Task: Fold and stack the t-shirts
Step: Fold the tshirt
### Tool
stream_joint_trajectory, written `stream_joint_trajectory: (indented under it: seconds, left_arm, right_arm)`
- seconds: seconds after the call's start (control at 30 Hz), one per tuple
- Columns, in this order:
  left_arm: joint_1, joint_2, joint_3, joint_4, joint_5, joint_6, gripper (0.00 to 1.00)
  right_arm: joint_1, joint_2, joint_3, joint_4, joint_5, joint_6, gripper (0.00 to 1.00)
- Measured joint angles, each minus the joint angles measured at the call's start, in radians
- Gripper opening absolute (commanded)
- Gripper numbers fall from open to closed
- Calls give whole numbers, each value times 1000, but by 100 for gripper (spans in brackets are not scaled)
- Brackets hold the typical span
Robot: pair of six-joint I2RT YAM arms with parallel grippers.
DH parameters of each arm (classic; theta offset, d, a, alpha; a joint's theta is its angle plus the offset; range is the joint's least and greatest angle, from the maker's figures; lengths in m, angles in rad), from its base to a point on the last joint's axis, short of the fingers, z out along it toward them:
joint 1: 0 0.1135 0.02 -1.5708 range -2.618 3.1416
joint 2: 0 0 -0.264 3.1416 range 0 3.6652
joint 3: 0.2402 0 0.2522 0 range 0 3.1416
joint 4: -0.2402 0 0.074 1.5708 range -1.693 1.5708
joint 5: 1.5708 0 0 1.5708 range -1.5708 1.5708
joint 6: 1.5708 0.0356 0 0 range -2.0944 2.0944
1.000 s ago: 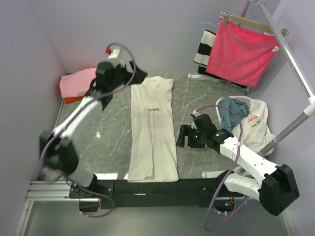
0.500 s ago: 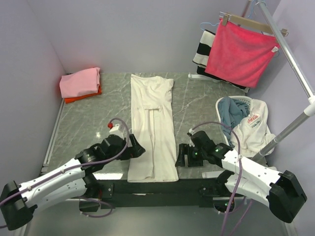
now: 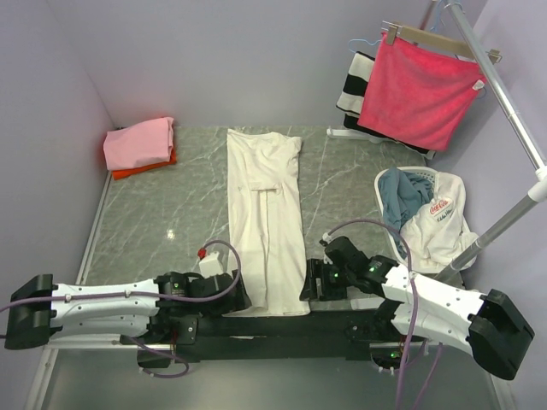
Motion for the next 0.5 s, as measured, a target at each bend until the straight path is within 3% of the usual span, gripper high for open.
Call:
stream_joint_trajectory:
  seconds: [0.23, 0.33, 0.43, 0.47, 0.5]
  left_arm:
    - [-108, -32, -21, -19, -75, -153, 99]
    - [-127, -50, -35, -21, -104, -194, 96]
    - [-135, -51, -37, -29, -117, -216, 77]
    - [-138, -50, -40, -32, -122, -225, 61]
    - [-139, -46, -41, -40, -123, -227, 53]
  right_arm:
    - [55, 13, -6, 28, -10, 50, 67]
    - [83, 31, -9, 47, -12, 71, 56]
    - [101, 58, -15, 65, -11, 89, 46]
    - [106, 65, -17, 68, -11, 94, 45]
    - [111, 69, -19, 72, -12, 101, 42]
